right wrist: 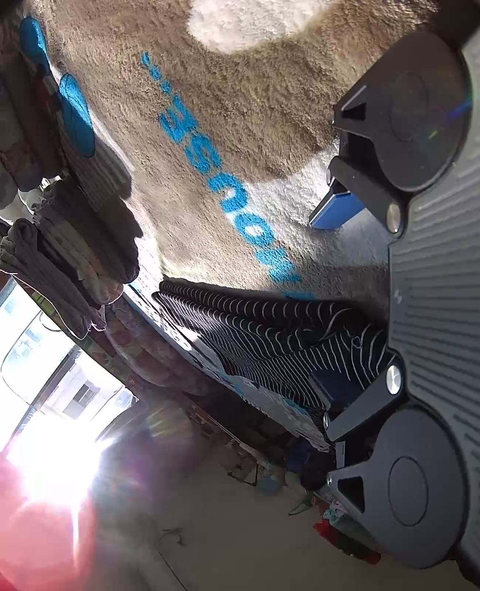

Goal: Fold clothes

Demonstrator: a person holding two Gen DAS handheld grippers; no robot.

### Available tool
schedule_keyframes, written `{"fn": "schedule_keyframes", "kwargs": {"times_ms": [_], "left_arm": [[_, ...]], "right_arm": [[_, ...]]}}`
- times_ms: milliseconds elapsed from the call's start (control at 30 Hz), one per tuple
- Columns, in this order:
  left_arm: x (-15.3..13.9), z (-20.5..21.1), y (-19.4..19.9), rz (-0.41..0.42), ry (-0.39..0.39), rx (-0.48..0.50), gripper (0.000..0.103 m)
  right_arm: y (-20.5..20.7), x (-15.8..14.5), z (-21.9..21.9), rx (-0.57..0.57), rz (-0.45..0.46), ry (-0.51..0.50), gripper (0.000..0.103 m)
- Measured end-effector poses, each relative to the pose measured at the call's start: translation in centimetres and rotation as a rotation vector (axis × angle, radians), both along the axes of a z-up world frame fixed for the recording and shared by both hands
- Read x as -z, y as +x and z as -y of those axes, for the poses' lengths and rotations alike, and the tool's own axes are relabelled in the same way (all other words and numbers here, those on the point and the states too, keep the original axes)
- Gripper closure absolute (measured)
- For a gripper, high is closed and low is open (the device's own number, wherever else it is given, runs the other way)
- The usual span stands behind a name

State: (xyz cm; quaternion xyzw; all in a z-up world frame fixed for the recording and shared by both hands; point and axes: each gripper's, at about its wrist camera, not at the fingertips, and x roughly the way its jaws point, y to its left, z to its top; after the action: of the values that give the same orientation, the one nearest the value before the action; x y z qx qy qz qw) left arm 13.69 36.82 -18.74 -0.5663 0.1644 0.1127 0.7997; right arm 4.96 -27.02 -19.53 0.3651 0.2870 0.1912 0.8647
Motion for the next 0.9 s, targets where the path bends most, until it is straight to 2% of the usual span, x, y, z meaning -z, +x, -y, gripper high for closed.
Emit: {"fn": "schedule_keyframes", "kwargs": {"times_ms": [33,100,167,267,367,433,533,700,733,767,800,833,867,900], "left_arm": [[0.0,0.0,0.2,-0.003,0.009,0.001,0.074],[-0.2,0.2,0.4,-0.016,0.047,0.012,0.093],[-0.9,0.9,0.5,-0.011,0.084,0.027,0.099],[-3.0,3.0,1.0,0.035,0.178,0.083,0.099],[-4.6,6.1,2.1,0.073,0.266,0.17,0.099],[-5.4,8.9,2.9,0.078,0.356,0.246,0.099],[-6.2,14.0,4.1,0.07,0.534,0.388,0.099],[-5.5,23.0,4.4,0.057,0.872,0.666,0.099],[-5.1,24.3,4.3,0.055,0.917,0.73,0.099],[-4.6,25.5,4.4,0.046,0.951,0.801,0.096],[-4.2,26.2,4.5,0.035,0.98,0.854,0.082],[-4.0,26.7,4.2,0.036,1.001,0.879,0.074],[-3.9,26.8,3.8,0.048,1.007,0.898,0.053],[-4.3,26.5,3.2,0.077,0.991,0.926,0.046]], "right_arm": [[0.0,0.0,0.0,0.0,-0.002,-0.003,0.02],[0.0,-0.1,0.0,0.001,-0.005,-0.006,0.02],[0.0,-0.3,0.1,0.015,-0.012,0.005,0.021],[-0.2,-1.3,-0.1,0.041,-0.004,-0.014,0.023],[-0.2,-3.0,-1.2,-0.003,0.041,-0.039,0.023],[0.2,-4.3,-2.7,-0.063,0.073,-0.06,0.023],[1.2,-5.7,-5.3,-0.149,0.095,-0.06,0.023],[3.4,-5.4,-8.4,-0.194,0.04,0.051,0.023],[3.9,-5.1,-8.9,-0.197,0.026,0.071,0.023],[4.4,-4.8,-9.4,-0.201,0.009,0.085,0.023],[4.9,-4.5,-9.9,-0.203,-0.008,0.096,0.023],[5.5,-4.2,-10.6,-0.204,-0.025,0.104,0.023],[6.0,-3.9,-11.1,-0.201,-0.039,0.113,0.023],[6.4,-3.8,-11.5,-0.193,-0.048,0.125,0.023]]}}
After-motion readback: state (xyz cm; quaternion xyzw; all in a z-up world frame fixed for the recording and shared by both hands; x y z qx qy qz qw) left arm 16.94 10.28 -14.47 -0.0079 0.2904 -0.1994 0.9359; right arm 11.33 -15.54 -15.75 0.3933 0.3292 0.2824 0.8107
